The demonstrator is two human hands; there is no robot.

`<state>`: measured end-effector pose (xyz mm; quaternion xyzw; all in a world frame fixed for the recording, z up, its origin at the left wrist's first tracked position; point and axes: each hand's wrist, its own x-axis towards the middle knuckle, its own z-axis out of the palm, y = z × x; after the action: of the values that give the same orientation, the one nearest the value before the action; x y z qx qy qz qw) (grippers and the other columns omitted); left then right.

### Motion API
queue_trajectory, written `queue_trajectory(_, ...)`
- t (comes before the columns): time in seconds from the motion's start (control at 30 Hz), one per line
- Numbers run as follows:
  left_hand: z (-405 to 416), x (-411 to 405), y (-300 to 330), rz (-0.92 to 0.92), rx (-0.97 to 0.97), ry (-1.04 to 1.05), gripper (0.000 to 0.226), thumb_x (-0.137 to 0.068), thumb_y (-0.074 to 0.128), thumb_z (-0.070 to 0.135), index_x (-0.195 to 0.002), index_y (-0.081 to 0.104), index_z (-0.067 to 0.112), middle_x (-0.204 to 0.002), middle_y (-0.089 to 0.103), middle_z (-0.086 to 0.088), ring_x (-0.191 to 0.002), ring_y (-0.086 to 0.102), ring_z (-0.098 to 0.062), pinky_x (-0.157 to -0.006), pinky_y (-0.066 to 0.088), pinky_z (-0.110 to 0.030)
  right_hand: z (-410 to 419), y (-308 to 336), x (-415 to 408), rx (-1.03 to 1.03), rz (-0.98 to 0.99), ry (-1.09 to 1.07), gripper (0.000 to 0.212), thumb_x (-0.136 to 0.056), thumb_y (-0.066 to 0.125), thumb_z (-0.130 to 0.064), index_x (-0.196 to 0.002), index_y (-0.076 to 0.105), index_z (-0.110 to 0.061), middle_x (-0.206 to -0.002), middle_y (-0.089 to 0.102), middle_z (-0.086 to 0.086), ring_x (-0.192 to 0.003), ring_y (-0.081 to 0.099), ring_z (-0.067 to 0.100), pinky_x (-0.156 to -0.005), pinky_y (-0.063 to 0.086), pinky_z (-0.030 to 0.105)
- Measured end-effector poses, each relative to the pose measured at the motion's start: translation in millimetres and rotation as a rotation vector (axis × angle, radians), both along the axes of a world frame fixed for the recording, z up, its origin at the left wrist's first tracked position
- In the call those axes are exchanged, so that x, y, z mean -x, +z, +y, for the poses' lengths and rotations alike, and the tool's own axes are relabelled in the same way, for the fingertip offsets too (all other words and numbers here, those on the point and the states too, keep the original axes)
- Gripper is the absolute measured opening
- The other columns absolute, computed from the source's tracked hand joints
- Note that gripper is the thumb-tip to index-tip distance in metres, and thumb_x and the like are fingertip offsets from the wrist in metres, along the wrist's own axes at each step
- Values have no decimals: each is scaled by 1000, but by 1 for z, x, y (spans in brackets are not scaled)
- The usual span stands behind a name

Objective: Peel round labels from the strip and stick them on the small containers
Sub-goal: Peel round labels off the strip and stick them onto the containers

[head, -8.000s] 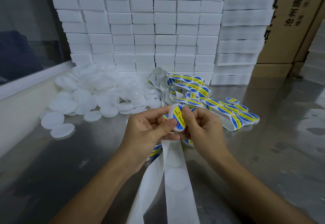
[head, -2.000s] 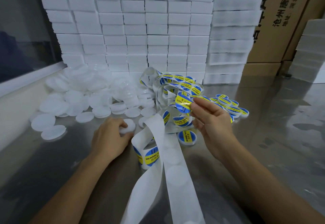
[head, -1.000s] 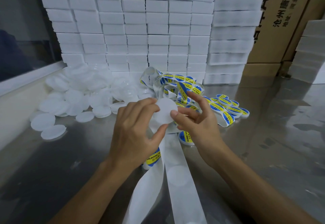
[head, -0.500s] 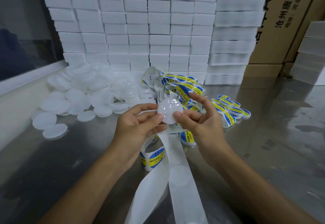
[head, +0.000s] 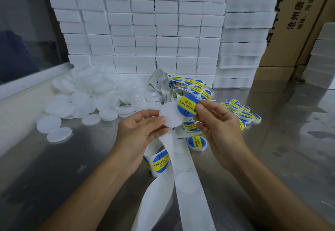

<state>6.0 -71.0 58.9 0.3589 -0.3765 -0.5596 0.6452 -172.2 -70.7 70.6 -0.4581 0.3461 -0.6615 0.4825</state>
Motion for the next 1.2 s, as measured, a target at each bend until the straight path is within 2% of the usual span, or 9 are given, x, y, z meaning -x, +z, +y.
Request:
queue_trajectory(0.1, 1, 2, 2, -17, 8, -10, 20, -71, 72, -2, -91, 68, 0, -82, 75, -15, -72, 73, -21, -63, 58, -24, 2, -4, -5, 71, 140, -44, 20, -83, 72, -8, -77, 77, -26, -73, 74, -3, -62, 66, 11, -58, 51, 19)
queue_trajectory(0.23, 3, 2, 3, -36, 14, -19, 35, -60, 76, 8, -93, 68, 0, -89, 75, -18, -78, 74, -25, -63, 58, -24, 4, -5, -8, 97, 176, -53, 22, -82, 74, -8, -74, 77, -27, -74, 75, 0, -61, 66, 11, -58, 53, 19)
queue_trajectory(0.47, 5, 3, 4, -48, 27, -15, 29, -58, 77, 9, -86, 70, 4, -87, 74, -20, -75, 74, -25, -62, 57, -24, 5, -6, -10, 99, 193, -46, 12, -81, 74, -4, -85, 74, -15, -75, 76, -1, -62, 68, 6, -57, 49, 13)
queue_trajectory(0.97, 8, 5, 6, -141, 81, 56, 26, -61, 78, 9, -85, 69, 5, -80, 75, -16, -68, 73, -23, -61, 57, -23, 2, -10, -11, 118, 219, -61, 14, -80, 75, -3, -85, 75, -15, -75, 76, -1, -62, 68, 7, -59, 50, 14)
queue_trajectory(1.07, 9, 6, 6, -197, 105, 91, 16, -69, 78, 0, -77, 72, 12, -77, 75, -14, -65, 72, -22, -60, 57, -22, 2, -11, -11, 111, 227, -72, 12, -79, 76, -3, -86, 75, -13, -78, 76, 3, -65, 69, 9, -63, 54, 19)
queue_trajectory(1.2, 10, 7, 6, -343, 193, 151, 30, -70, 78, -4, -68, 76, 27, -72, 75, -5, -64, 72, -16, -60, 55, -19, 2, -11, -11, 120, 263, -112, 12, -78, 77, -4, -84, 75, -14, -77, 76, 0, -68, 71, 10, -67, 57, 20)
